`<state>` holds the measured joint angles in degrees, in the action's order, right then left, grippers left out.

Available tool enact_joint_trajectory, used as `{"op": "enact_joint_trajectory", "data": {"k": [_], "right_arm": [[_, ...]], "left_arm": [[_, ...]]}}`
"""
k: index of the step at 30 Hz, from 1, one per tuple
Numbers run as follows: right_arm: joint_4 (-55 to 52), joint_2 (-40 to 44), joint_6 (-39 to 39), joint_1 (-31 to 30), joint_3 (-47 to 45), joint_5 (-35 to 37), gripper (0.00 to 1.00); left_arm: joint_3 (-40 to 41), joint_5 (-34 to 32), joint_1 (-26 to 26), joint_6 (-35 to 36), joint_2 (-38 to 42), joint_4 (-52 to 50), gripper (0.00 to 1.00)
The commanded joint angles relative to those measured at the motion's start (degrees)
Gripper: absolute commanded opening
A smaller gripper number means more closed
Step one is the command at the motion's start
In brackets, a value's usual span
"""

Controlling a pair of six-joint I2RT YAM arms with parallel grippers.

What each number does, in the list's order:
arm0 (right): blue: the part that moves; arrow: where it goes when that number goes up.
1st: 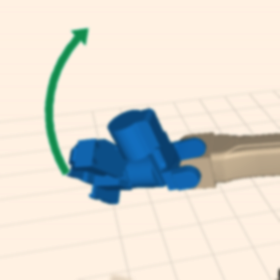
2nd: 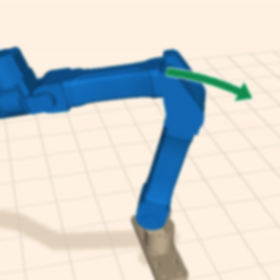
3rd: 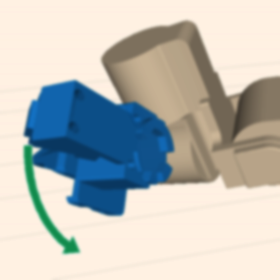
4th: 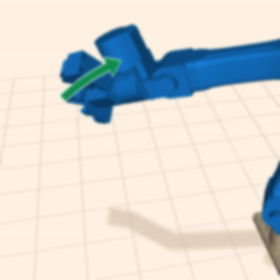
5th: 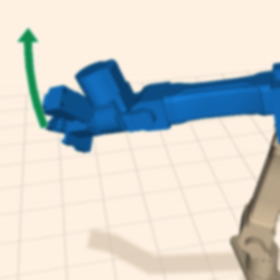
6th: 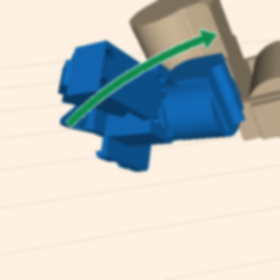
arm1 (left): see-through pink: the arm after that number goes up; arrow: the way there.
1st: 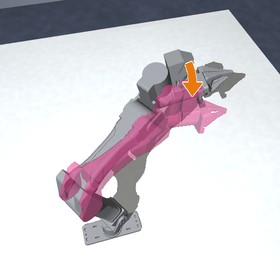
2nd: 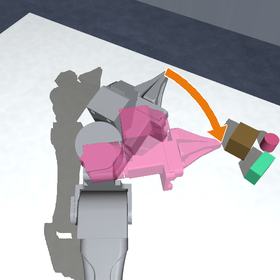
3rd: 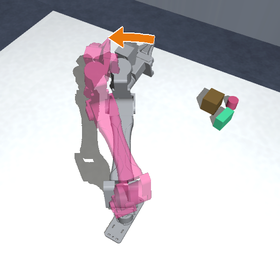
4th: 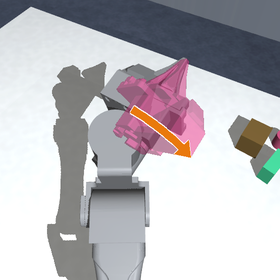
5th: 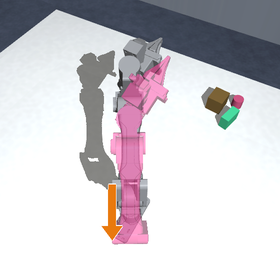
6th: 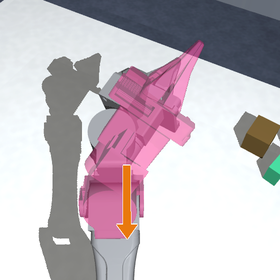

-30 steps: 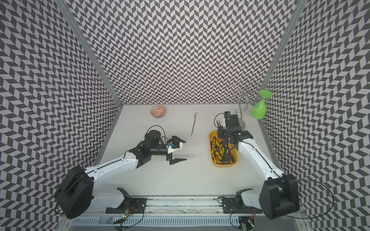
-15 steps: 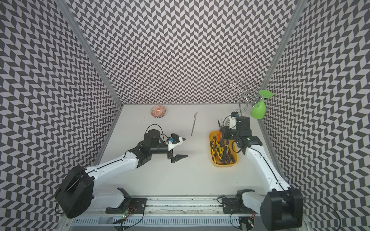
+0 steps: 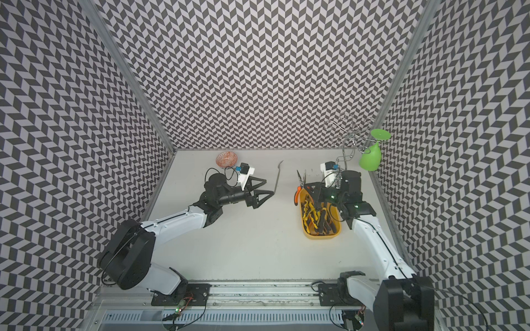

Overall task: Take the pliers out of the storage box
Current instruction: Pick up the pliers from the storage box.

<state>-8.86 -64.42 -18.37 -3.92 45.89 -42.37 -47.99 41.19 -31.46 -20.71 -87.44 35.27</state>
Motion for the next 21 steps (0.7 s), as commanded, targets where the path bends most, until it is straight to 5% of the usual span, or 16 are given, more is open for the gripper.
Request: {"op": "enact_joint_trajectory", "data": {"k": [1,14,21], "right_arm": [[11.99,2.18,-3.71,0.26,-1.02,-10.88,0.0],[20.7,2.63,-10.63,0.23,-2.42,-20.17,0.0],[24.08,3.33,-13.32,0.05,-3.39,-21.88,0.0]], "left_arm": [[-3.14,5.33,-0.35,-5.3,-1.19,6.62,0.98],[-11.04,15.47,-3.3,-7.53,-11.09,11.78,0.72],[-12.57,19.61,-5.18,-12.41,-13.8,16.94,0.46]]}}
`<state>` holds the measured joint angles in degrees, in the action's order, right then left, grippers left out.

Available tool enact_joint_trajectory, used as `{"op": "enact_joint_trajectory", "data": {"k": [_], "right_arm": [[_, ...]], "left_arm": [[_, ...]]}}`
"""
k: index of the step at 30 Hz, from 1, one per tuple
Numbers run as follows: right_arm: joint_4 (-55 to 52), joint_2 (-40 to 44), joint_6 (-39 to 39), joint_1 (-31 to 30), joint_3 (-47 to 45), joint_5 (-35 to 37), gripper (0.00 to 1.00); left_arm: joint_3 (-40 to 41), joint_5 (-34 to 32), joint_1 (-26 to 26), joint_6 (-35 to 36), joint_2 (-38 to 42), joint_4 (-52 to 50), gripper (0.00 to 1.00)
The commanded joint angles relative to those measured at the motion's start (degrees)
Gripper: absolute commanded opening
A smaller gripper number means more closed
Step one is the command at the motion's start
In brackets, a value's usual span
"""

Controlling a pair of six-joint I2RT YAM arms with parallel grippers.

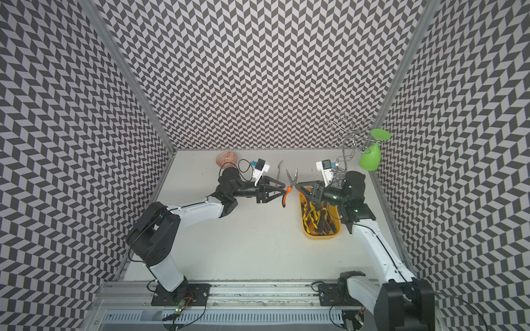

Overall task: Take the pliers out of the storage box
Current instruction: Pick up the pliers from the storage box.

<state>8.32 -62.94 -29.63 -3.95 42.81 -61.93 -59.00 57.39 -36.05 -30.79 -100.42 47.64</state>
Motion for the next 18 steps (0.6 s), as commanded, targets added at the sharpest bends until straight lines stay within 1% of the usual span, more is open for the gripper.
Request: {"op": "enact_joint_trajectory", "data": {"k": [1,3,5,8,12,18], "right_arm": [[7.24,1.86,-2.4,0.08,-0.48,-2.4,0.0],[7.64,1.9,-2.69,-0.12,-0.62,-2.49,0.0],[7.87,1.8,-2.8,-0.27,-0.66,-2.41,0.0],[8.5,1.46,-3.2,-0.63,-0.95,-2.4,0.0],[9.09,0.82,-3.59,-1.4,-1.03,-2.14,0.0],[9.52,0.6,-3.6,-2.56,-1.71,-1.53,0.0]], "left_arm": [[-1.4,3.96,-0.81,-3.1,-1.09,5.8,0.44],[-1.3,4.83,-1.24,-4.19,-1.28,7.62,0.44],[-1.8,5.08,-1.77,-3.89,-1.44,7.2,0.44],[-2.57,5.45,-2.65,-4.32,-2.01,7.03,0.36],[-3.46,5.48,-3.8,-5.88,-3.08,8.36,0.33],[-4.1,4.98,-4.11,-10.83,-4.86,13.96,0.28]]}}
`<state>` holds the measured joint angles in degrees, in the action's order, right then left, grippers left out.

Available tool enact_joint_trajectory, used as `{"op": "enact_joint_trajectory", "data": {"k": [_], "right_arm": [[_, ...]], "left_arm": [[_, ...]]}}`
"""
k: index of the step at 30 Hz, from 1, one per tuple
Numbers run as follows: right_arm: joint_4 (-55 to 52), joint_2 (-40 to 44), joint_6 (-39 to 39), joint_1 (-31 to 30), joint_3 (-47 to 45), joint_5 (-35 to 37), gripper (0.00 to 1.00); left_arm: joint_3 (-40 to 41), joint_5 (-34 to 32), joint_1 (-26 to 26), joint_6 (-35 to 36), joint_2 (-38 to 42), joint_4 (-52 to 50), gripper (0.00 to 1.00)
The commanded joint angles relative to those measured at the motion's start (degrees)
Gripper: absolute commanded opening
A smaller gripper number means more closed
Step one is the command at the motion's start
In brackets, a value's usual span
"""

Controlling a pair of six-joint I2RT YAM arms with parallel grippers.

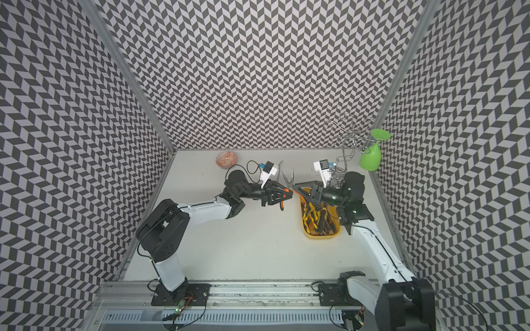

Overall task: Take the pliers out of the storage box
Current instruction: Pick up the pliers from the storage box.

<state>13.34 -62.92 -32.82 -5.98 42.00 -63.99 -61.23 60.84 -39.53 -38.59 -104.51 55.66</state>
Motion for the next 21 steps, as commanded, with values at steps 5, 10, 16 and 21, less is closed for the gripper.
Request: {"op": "enact_joint_trajectory", "data": {"k": [5,10,16,21], "right_arm": [[5.39,0.33,-0.92,-0.9,-1.63,1.07,0.0],[4.98,0.43,-0.73,-0.97,-1.9,2.22,0.01],[-0.34,1.13,2.96,-0.97,-1.73,5.96,0.51],[-6.99,1.8,7.19,-1.05,-0.63,13.15,0.78]], "left_arm": [[-2.14,1.26,-0.81,-5.32,-1.31,8.41,0.21],[-1.49,1.39,-0.81,-6.24,-1.31,9.72,0.0],[1.16,1.31,-0.14,-6.32,-0.08,9.43,0.0],[6.0,0.64,1.79,-2.98,2.47,3.27,0.0]]}}
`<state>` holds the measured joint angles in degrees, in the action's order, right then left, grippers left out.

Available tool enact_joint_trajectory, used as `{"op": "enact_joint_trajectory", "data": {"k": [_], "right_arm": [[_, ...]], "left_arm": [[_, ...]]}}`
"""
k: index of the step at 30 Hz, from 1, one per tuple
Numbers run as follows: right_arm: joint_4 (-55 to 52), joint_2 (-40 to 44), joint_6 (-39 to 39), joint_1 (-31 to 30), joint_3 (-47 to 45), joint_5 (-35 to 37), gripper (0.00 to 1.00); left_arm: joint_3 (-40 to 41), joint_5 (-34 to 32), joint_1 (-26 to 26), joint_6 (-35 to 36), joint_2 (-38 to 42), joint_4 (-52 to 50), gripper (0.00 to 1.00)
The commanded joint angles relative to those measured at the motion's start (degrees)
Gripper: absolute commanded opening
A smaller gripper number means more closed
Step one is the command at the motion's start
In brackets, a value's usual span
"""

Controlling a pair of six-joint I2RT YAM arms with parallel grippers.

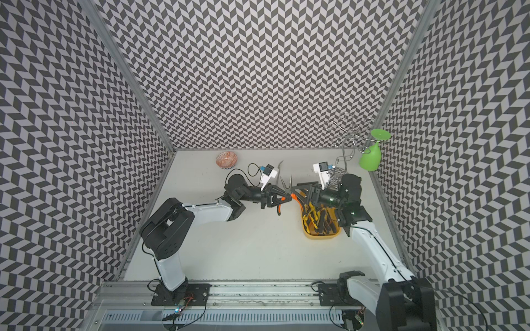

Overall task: Take the pliers out of the storage box
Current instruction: Pick up the pliers from the storage box.

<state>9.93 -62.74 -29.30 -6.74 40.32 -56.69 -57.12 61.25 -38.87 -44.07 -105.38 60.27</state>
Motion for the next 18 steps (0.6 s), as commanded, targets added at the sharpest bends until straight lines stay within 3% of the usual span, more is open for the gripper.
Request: {"op": "enact_joint_trajectory", "data": {"k": [1,6,11,18], "right_arm": [[-4.53,1.69,4.41,-0.33,1.24,7.12,0.81],[-7.03,1.95,6.9,-0.9,1.58,11.98,0.95],[-5.58,3.97,6.49,-1.25,0.35,14.8,0.97],[-6.66,4.35,7.22,-1.39,0.14,16.18,0.96]], "left_arm": [[2.54,-0.34,1.48,3.78,3.8,-4.08,0.0],[1.69,-5.61,3.17,8.99,3.59,-23.7,0.0],[-0.8,-10.12,4.83,4.18,-1.41,-31.71,0.0],[-11.24,-8.37,5.12,4.7,-10.82,-44.67,0.0]]}}
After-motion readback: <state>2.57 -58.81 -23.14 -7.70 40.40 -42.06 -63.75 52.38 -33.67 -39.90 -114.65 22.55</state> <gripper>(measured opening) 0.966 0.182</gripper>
